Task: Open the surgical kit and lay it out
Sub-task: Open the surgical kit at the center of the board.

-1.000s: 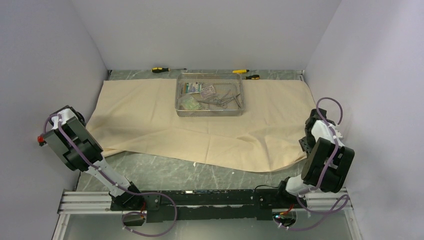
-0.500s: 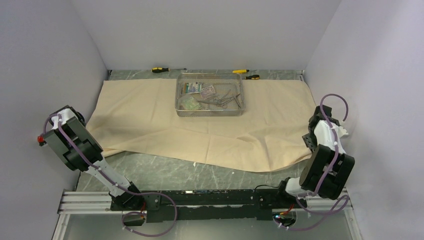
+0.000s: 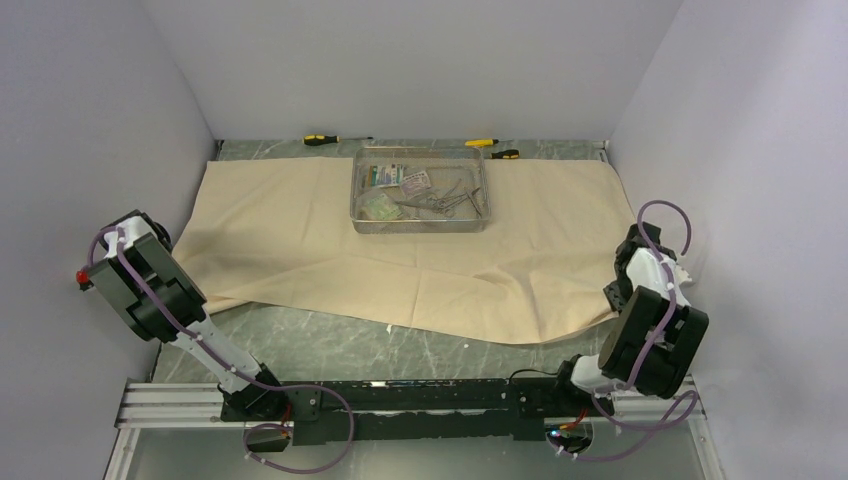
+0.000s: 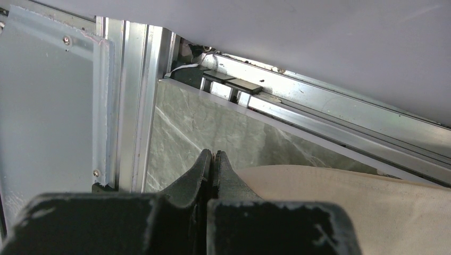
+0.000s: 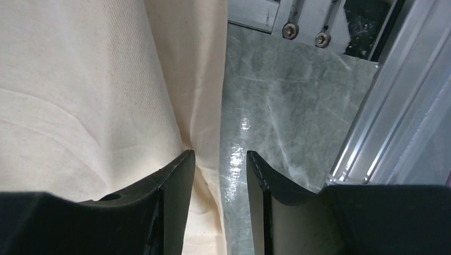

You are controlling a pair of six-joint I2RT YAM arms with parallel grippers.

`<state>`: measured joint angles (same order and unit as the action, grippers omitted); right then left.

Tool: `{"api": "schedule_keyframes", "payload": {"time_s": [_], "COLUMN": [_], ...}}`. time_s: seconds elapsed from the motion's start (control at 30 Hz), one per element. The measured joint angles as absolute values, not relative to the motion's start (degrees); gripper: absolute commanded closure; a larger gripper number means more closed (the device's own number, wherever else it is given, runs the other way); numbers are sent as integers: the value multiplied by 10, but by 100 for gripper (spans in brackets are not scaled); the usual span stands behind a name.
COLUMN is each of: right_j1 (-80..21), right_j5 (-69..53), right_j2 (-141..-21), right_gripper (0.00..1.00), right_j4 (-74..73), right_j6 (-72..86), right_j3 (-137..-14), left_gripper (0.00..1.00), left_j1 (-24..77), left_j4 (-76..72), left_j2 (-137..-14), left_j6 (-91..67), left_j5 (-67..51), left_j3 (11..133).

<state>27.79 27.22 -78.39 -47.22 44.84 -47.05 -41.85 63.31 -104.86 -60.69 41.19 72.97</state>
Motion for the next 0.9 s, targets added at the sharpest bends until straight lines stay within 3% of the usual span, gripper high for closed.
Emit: {"api": "schedule_keyframes", "payload": {"time_s": [0.2, 0.3, 0.37, 0.43, 0.47, 0.9], "right_j1": [281, 282, 284, 285, 285, 314], "right_j5": [251, 247, 246, 246, 247, 300], "right_j2": [-814, -816, -821, -830, -836, -862], "right_gripper": [51, 56, 69, 94, 100, 100], "right_j4": [-433, -408, -394, -382, -380, -495], "right_j6": [445, 441, 437, 434, 434, 515], "right_j3": [-446, -437, -437, -438, -439, -473], "left_gripper": [100, 100, 100, 100, 100, 100], "left_j1": [-418, -418, -418, -418, -418, -412], "left_j4": [628, 623, 620, 616, 616, 619], "left_j2": [-1048, -1045, -1043, -1040, -1039, -1015], "left_j6": [-607, -606, -604, -602, -601, -623], "left_j5": [413, 413, 414, 414, 414, 386], "left_j3": [726, 722, 719, 716, 716, 706]}}
